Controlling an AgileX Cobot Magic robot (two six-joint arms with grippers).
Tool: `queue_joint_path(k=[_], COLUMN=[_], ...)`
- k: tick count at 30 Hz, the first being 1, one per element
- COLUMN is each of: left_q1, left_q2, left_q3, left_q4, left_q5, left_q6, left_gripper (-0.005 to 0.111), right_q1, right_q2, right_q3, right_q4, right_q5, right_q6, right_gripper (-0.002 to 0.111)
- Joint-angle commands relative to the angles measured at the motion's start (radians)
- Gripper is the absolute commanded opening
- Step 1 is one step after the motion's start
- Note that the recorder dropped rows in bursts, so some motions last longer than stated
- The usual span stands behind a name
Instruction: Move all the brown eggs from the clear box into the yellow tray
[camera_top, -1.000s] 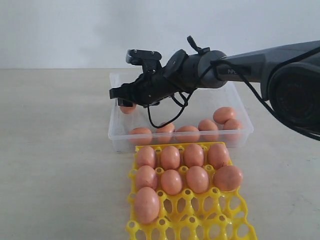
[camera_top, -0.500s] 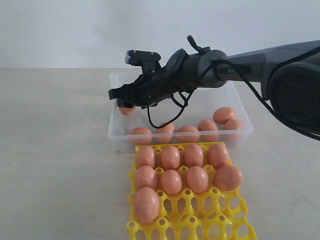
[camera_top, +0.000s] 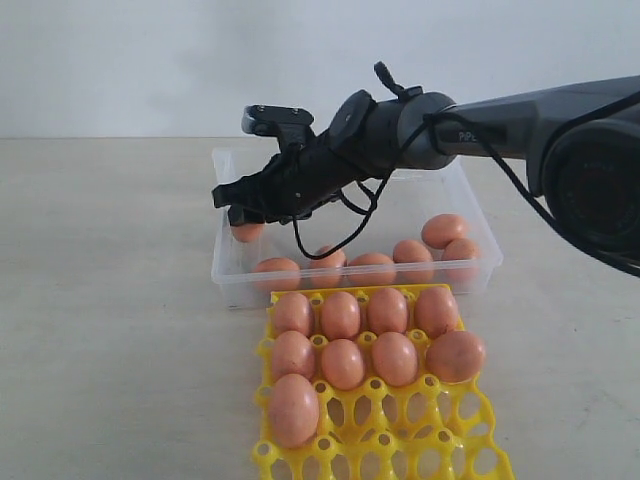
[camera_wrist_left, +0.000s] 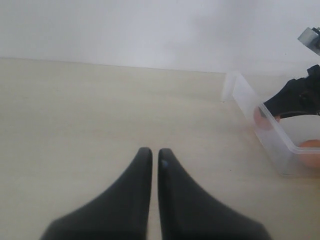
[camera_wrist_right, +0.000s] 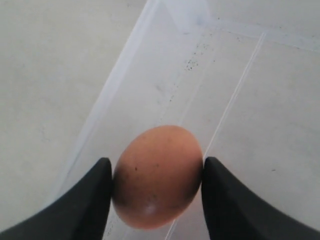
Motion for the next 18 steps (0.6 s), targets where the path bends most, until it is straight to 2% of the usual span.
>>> queue_joint_path(k=[1, 6, 18], left_q1=[-0.004, -0.004, -0.004], left_q2=[-0.002, -0.002, -0.002], left_q3=[0.004, 0.004, 0.004], left_q4=[0.004, 0.004, 0.004], left_q5=[-0.013, -0.013, -0.013], left_q6=[0.004, 0.004, 0.004], left_gripper=[0.004, 0.004, 0.004], right_q1=[0.003, 0.003, 0.004], right_q2=[-0.028, 0.009, 0.012], right_q3=[0.001, 0.001, 0.001], right_q4=[-0.023, -0.014, -0.023], right_q5=[0.024, 0.038, 0.025], right_q6=[0.01, 0.076, 0.08], right_gripper=[0.042, 0.042, 0.041])
